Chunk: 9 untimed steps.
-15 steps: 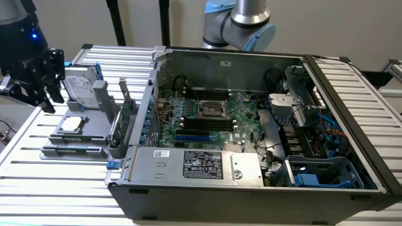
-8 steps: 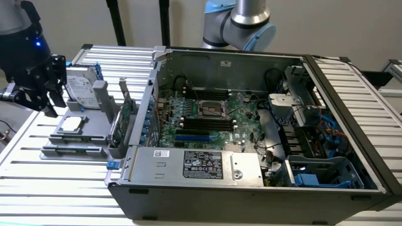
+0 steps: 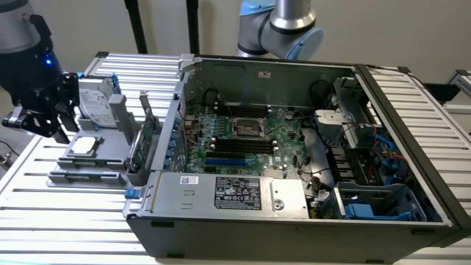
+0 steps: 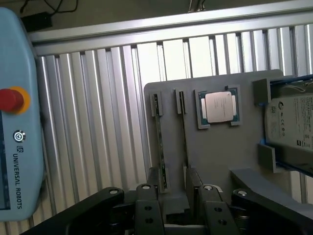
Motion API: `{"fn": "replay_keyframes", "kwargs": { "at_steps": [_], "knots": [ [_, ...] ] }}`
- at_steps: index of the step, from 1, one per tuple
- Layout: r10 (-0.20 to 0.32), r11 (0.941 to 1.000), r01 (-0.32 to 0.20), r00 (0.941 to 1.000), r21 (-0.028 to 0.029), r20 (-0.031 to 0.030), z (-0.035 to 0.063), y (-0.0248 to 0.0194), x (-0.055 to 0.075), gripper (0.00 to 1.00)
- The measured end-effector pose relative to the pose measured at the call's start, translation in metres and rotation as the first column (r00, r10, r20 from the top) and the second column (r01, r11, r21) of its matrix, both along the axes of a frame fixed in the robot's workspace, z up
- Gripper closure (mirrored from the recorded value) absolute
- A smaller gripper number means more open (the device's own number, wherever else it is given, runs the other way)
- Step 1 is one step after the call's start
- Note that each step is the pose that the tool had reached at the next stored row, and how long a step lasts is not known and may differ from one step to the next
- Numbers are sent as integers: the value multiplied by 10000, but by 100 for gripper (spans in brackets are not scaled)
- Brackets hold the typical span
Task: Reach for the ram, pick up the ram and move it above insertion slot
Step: 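Pick up the ram and move it above insertion slot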
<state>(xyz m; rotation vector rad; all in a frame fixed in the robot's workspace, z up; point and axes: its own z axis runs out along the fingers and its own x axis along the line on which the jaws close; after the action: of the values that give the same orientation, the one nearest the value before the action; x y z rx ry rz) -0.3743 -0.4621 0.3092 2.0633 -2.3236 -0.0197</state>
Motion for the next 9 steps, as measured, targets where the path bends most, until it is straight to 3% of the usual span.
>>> {"fn": "replay_keyframes", "kwargs": {
  "at_steps": [9],
  "knots": [
    [144,9999,-144,9999,25,0,-165,-91,-27,64]
  ]
}}
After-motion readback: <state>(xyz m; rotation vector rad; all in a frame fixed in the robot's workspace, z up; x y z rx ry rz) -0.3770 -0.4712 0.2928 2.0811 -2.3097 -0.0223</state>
